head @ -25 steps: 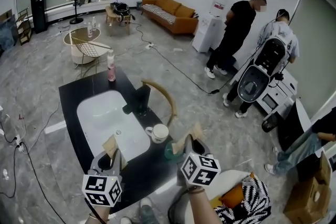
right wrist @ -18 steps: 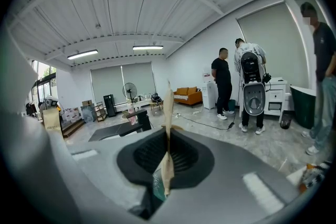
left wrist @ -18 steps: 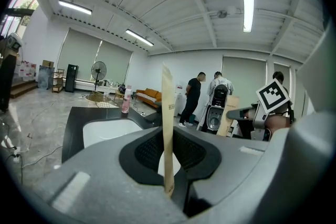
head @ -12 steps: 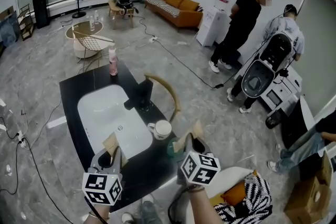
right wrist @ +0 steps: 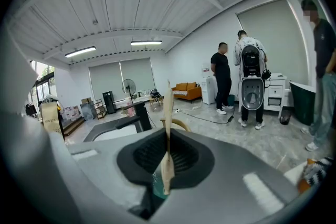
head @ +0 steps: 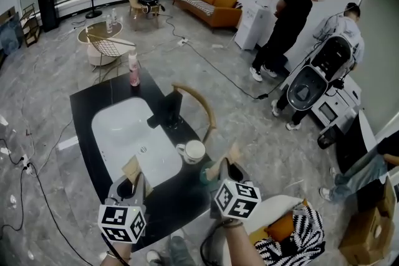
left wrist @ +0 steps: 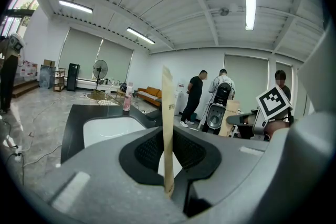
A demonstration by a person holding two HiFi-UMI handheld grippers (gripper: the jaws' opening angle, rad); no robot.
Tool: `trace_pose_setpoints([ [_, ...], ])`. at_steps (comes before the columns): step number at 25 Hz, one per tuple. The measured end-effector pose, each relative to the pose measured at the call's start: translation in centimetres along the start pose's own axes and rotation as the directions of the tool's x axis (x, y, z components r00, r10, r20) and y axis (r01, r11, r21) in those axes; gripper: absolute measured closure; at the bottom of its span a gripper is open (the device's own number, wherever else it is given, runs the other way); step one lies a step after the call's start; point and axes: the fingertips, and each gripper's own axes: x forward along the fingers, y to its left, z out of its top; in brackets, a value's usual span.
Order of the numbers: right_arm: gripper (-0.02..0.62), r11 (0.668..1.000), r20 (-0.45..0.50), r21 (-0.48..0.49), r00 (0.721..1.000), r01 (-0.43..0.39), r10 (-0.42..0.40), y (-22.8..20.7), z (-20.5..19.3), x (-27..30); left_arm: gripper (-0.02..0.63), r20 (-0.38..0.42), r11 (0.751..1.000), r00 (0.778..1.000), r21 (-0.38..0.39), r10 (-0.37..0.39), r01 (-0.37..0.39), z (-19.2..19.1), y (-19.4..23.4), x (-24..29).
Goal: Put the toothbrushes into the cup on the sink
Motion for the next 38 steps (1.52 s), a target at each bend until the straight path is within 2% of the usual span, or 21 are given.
trace_pose_setpoints([
  [2,0.576,1.0,0.002,0.002,1.0,-0.008,0.008,0.0,-0.2,0.2,0.558,0.001,1.0,1.0,-0.001,-0.002,0.002,0.0,-0.1,0.2],
  [5,0.446,1.0,-0.03,0.011,0.999,-0.015,0.016,0.0,-0.8,0.6,0.558,0.002,1.0,1.0,-0.002,-0.008,0.008,0.1,-0.3,0.4],
  [6,0.436,1.0,-0.039,0.015,0.999,-0.014,0.014,0.0,-1.0,0.7,0.558,0.002,1.0,1.0,-0.002,-0.01,0.01,0.1,-0.4,0.5],
  [38,0.431,0.996,-0.033,0.057,0.997,0.068,-0.066,-3.0,-1.6,-3.4,0.558,0.023,0.997,0.997,0.028,-0.074,0.073,1.2,-3.1,-0.9],
])
